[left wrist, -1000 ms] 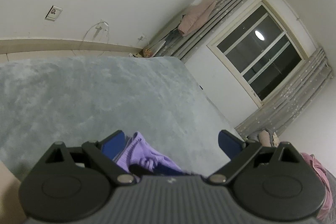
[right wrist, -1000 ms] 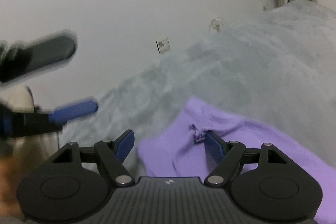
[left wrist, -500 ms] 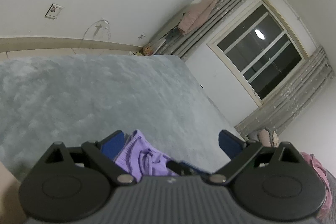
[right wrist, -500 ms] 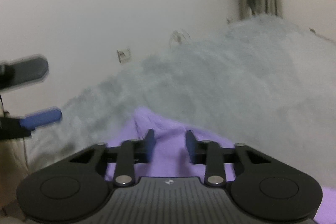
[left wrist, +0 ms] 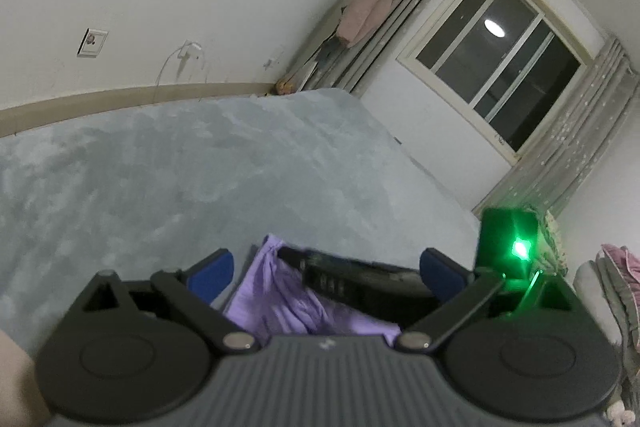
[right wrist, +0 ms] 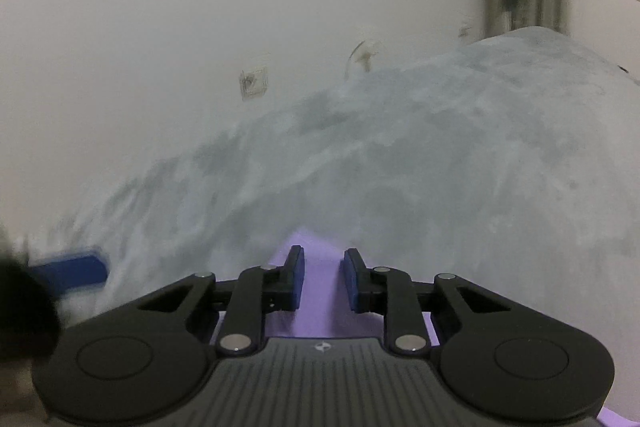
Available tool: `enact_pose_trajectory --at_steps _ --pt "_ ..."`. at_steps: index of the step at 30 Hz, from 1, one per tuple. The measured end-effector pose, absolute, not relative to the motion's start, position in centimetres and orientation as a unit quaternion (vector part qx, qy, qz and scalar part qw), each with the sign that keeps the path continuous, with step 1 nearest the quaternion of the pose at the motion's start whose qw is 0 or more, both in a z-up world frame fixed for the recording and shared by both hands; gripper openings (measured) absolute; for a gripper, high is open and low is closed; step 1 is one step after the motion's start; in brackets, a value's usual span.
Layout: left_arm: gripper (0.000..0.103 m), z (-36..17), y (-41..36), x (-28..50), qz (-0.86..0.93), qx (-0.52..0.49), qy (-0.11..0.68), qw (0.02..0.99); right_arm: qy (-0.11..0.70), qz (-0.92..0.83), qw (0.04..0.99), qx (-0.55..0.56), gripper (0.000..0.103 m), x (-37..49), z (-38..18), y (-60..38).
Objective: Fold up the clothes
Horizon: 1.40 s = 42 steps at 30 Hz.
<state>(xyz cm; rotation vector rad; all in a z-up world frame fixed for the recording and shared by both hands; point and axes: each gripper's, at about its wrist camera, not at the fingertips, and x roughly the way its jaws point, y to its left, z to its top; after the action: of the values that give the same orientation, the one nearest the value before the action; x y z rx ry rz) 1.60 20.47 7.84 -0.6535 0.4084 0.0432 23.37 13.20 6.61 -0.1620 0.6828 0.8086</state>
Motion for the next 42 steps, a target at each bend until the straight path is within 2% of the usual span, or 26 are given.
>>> enact_pose_trajectory --at_steps 10,23,28,32,36,38,42 --pt "0.101 8.0 21.1 1.4 0.029 -0.336 0.19 0.922 0.333 0.43 0.839 -0.017 0.022 20.4 5.7 8.5" --pt "0.101 7.7 21.3 1.0 0.03 -0.345 0.19 0.919 0.315 0.53 0.781 -0.095 0.023 15.4 6.2 9.6" --pt "0.101 7.6 21.1 1.4 0.028 -0.334 0.196 0.922 0.309 0.456 0.831 -0.082 0.031 13.3 7.9 3.7" --pt "0.097 6.9 19.7 2.2 0.016 -0.313 0.213 0.926 0.29 0.33 0.895 -0.077 0.052 11.8 8.7 -6.1" --pt "0.091 5.6 18.1 3.6 0.021 -0.287 0.242 0.927 0.297 0.257 0.917 -0.071 0.054 10.9 7.3 -13.4" --pt "0.084 5.0 17.7 4.3 0.032 -0.275 0.253 0.927 0.296 0.244 0.923 -0.04 0.054 10.8 6.7 -15.6" --pt "0.068 4.2 17.4 5.0 0.054 -0.247 0.261 0.932 0.317 0.24 0.909 0.126 0.055 12.8 4.5 -19.4"
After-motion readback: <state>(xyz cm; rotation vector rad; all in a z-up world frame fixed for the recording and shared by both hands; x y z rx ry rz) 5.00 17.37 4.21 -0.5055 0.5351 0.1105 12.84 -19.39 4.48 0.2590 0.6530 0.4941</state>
